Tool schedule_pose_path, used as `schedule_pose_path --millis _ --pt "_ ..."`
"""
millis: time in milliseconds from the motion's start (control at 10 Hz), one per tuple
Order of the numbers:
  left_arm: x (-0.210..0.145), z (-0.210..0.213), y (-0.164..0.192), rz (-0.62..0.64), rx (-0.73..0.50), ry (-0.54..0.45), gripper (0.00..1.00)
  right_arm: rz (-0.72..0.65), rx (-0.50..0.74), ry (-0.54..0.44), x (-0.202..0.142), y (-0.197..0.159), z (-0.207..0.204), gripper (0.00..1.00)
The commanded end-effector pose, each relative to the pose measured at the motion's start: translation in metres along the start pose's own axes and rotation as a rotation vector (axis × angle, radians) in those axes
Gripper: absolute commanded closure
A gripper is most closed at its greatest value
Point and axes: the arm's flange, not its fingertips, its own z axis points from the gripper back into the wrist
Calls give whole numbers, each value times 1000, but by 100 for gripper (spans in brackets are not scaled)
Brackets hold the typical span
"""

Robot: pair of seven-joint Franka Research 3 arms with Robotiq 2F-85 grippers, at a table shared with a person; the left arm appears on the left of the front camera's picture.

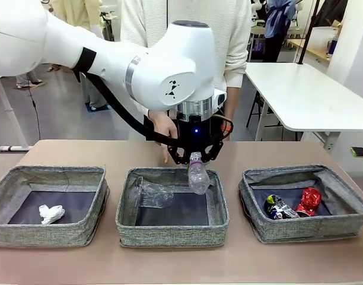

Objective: Sort the waste into the appropriate baskets.
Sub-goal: Place the picked waste into the Fabric basket indicated by the person.

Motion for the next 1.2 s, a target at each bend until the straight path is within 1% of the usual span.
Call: schedule_pose_path --millis 0,100,200,500,600,700,800,900,1000,1100 --pt "-5 1 6 -24 -9 18 0 -20 14 -2 1 6 1 0" --pt "-6 1 7 -21 -10 10 16 -20 14 -2 1 6 1 0" --pt "-7 3 7 -22 -14 6 0 -20 14 -2 1 6 1 0" --pt "-8 5 9 -24 -32 10 0 -20 14 -2 1 6 1 0" --pt "-6 11 13 -37 -61 25 0 -20 14 -2 1 6 1 0" --pt "2 30 30 -73 -132 56 0 -20 14 -2 1 6 1 0" --pt "10 61 64 -124 -261 106 0 -20 14 -2 1 6 1 0" --pt "18 91 106 -96 -321 87 0 -20 14 -2 1 6 1 0" --pt "26 114 160 -38 -432 83 0 -20 14 -2 1 6 1 0" --pt "29 126 208 -33 -545 96 0 -20 14 -2 1 6 1 0"
